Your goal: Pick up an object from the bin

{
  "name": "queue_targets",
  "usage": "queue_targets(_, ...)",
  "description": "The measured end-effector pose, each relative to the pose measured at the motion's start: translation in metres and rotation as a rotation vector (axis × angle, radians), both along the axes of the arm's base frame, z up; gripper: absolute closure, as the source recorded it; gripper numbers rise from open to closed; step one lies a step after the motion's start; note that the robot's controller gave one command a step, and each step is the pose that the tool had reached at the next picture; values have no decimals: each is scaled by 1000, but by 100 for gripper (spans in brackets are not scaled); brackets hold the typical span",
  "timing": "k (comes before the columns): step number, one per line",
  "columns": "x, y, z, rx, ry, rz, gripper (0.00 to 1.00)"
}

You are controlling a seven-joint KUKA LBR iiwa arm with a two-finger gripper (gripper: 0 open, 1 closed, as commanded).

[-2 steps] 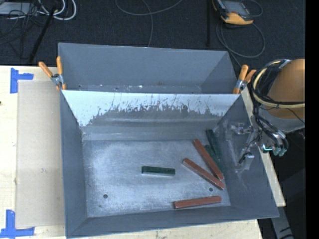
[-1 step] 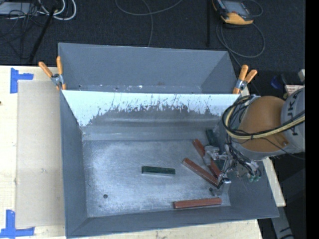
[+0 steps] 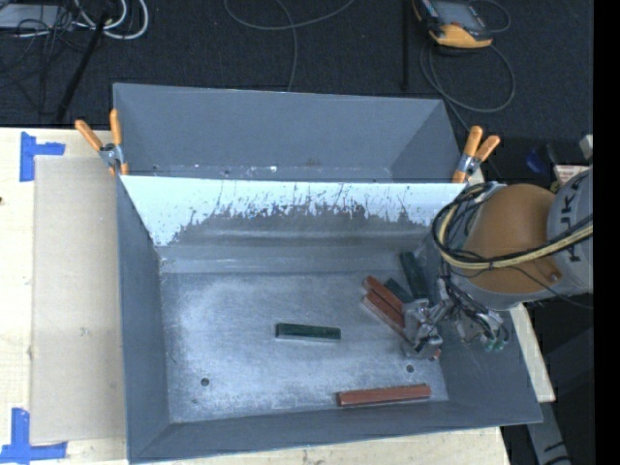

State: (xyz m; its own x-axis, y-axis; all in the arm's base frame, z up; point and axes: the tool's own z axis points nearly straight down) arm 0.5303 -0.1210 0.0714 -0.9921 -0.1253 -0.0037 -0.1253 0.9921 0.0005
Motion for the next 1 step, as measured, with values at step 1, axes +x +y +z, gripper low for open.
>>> queue_targets(1,-1,-1,-2,-1,4,1,0)
